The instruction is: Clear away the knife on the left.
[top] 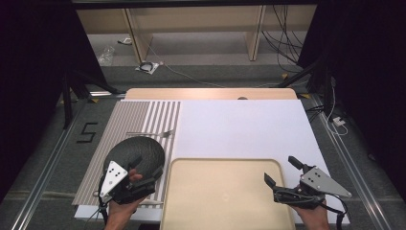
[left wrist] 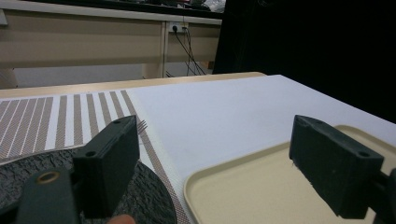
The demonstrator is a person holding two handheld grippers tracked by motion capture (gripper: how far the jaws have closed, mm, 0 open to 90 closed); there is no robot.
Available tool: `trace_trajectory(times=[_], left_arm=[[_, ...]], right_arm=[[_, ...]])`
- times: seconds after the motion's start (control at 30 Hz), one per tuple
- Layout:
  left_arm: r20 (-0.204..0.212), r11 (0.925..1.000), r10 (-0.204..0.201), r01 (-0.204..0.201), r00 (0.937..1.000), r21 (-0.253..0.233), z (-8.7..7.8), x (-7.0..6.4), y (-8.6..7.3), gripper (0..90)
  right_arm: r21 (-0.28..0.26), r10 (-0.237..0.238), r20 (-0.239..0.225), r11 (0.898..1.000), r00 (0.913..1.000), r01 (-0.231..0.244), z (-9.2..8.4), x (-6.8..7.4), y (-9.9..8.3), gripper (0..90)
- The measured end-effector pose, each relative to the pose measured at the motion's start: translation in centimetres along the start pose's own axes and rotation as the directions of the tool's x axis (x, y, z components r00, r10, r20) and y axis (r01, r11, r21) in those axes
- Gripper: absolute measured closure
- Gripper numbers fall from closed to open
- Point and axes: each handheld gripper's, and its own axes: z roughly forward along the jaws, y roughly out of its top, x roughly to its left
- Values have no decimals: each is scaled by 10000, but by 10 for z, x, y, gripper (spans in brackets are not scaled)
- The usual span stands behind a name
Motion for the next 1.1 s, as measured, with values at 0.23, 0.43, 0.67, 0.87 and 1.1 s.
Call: trace_trajectory(times=[0.23,0.43,0.67,0.87,1.1], left_arm=[[-37,10000,4,-4,10000,3,0,0,0,160],[-31,9998,152,-152,9999,104,0,0,2,160],[-47,9989,283,-281,9996,365,0,1,10,161],[20,9946,595,-595,9982,854,-2,4,15,161],[-27,9822,1066,-1049,9943,1559,-7,16,27,164]], right_arm=[[-15,27,-53,10000,10000,-27,0,0,0,62],[15,11,-84,10000,10000,-11,1,1,0,63],[26,-40,-45,10000,10000,41,1,0,0,64],[55,-94,-87,9999,9999,95,2,2,1,64],[113,-91,-158,9999,9998,93,3,2,1,64]])
